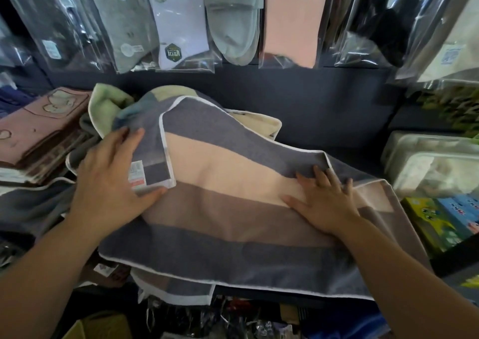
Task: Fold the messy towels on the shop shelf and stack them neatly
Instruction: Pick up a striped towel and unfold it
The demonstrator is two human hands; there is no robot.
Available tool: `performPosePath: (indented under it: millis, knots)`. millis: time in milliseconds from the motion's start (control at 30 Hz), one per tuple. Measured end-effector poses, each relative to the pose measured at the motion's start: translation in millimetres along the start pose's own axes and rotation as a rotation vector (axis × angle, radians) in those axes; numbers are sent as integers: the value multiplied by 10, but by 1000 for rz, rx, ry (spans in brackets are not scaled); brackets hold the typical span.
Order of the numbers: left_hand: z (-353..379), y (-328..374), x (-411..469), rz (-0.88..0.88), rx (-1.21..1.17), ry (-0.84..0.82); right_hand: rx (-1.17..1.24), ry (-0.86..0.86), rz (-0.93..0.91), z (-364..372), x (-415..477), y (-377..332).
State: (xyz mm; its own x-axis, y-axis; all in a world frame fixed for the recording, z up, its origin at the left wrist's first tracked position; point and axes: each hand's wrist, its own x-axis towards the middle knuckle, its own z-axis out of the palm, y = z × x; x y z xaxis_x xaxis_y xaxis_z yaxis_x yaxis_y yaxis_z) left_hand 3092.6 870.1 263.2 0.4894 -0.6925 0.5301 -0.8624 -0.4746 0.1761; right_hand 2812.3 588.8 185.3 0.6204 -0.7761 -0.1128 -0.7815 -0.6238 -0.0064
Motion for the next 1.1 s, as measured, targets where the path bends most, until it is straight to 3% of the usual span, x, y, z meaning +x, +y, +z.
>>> performPosePath:
  millis: [133,267,367,533,700,767,933,1100]
  knots:
    - [35,-92,-33,64,60,-2,-100,321,64,-8,-95,169]
    - [98,-121,-94,10,157,-221,-84,183,221,41,-87,382]
    - [135,-114,-105,-41,150,-228,41,7,240,-4,-3,475]
    - [10,-58,-51,-58,-72,-23,125,-68,175,-63,332,724]
    - [-176,-8,13,-422,-321,183,80,-61,162,-85,428,638]
    - [-252,11,52,-415,-284,179,116,-43,143,-150,381,393]
    - [-439,54,313,-385,-369,153,128,-108,-173,-29,132,-277]
    - [-727,352,707,-290,-267,272,84,-101,-201,64,151,-270]
